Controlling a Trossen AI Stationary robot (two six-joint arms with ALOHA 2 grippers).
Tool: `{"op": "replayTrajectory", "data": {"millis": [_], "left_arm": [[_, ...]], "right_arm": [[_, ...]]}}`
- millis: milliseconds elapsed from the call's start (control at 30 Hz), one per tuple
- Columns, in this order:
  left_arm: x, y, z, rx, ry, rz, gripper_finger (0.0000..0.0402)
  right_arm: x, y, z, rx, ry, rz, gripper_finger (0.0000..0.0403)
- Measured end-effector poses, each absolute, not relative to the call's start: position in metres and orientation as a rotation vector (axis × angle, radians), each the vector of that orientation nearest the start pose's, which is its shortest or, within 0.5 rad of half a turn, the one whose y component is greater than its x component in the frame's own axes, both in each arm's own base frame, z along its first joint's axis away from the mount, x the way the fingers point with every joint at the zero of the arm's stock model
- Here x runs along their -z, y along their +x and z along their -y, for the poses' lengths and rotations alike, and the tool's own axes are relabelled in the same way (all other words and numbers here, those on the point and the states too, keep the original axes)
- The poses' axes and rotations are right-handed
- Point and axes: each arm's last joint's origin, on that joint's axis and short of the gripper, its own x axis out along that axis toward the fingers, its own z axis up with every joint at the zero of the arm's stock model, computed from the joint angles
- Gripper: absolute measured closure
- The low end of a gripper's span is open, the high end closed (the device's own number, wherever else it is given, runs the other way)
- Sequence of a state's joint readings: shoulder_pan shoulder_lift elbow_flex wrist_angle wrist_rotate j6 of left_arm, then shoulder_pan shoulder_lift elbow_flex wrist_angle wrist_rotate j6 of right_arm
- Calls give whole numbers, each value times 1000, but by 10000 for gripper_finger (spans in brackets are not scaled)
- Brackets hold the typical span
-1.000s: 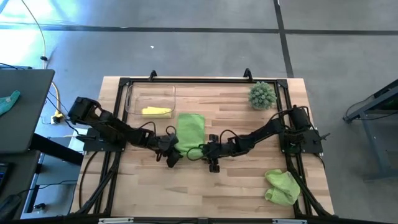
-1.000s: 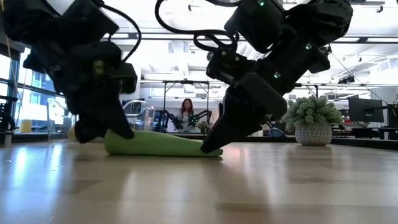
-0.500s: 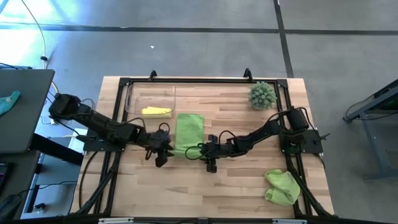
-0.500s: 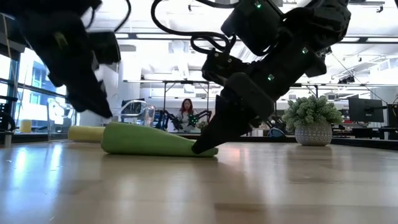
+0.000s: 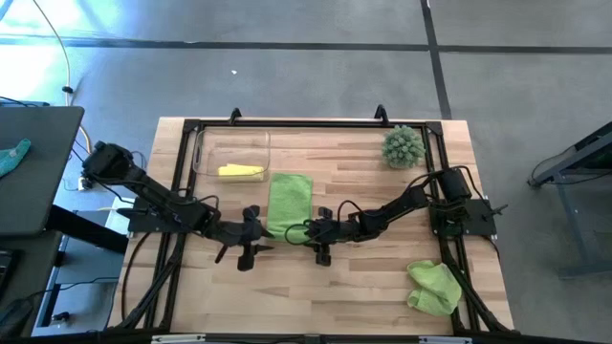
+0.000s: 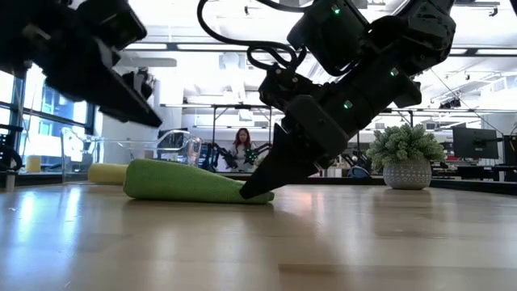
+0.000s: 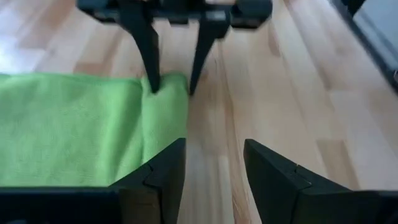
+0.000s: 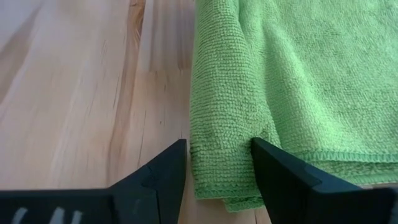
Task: Roll microfiber towels into tight, uniform cylinder then place into a basket
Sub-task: Roll the green microfiber cloth
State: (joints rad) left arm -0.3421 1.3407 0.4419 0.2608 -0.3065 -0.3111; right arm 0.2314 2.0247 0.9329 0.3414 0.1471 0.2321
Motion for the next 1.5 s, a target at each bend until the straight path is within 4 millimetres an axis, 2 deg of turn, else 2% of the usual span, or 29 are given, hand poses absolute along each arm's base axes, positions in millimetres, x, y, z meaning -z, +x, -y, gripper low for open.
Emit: {"op": "replayTrajectory", "data": {"millis": [100,433,633,767,900,1000,1167,1267,1367,1500], "left_arm": [[-137,226,74,-58,-63,-655,239],[-104,231,72,-146,219,-753,222],[-91,232,71,-191,235,-787,224],[-86,233,69,-246,121,-795,224],[-85,235,64,-298,-55,-798,224],[-85,235,62,-315,-122,-798,225],[-85,236,62,-340,-219,-785,228],[-85,236,63,-345,-286,-776,240],[-87,238,64,-329,-383,-754,256],[-89,242,69,-225,-511,-741,277]], "right_arm": [[-85,364,-81,13,99,-740,229],[-85,364,-81,14,101,-740,229],[-86,364,-81,14,101,-739,229],[-86,364,-82,-1,69,-738,229],[-95,363,-82,-27,36,-722,229],[-100,363,-82,-49,1,-711,229],[-96,361,-90,-31,-120,-707,229],[-92,359,-96,48,-169,-703,233],[-91,357,-102,91,-157,-699,254],[-91,356,-104,99,-90,-700,307]]}}
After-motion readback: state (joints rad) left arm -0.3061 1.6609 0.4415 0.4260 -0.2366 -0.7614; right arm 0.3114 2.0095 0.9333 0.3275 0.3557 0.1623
